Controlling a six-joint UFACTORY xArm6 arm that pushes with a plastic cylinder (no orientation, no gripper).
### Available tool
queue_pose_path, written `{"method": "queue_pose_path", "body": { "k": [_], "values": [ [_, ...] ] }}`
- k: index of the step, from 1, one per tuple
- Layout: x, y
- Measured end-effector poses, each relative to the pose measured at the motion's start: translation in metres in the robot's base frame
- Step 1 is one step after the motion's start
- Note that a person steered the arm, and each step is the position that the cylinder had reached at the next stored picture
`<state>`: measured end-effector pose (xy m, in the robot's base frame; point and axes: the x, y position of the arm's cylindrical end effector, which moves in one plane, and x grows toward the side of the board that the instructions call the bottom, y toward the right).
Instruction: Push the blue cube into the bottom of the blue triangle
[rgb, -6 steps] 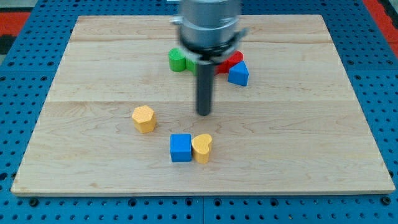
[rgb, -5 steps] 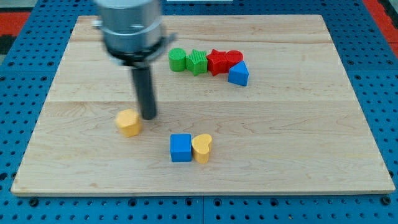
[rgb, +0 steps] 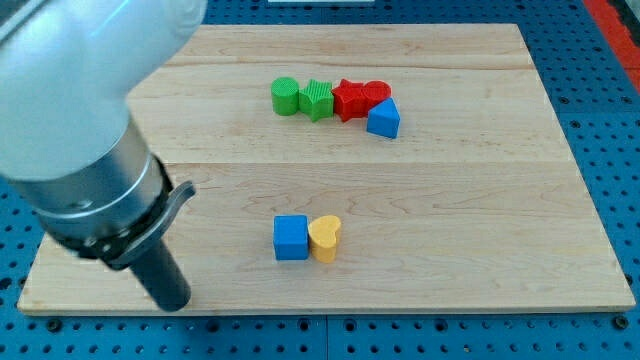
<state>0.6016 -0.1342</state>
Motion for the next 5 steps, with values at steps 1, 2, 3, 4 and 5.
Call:
{"method": "queue_pose_path", "body": {
  "k": [1,2,3,4,5],
  "values": [
    [-0.026,0.042],
    [-0.051,0.072],
    [-0.070,0.094],
    [-0.049,0.106],
    [-0.026,0.104]
  ]
}}
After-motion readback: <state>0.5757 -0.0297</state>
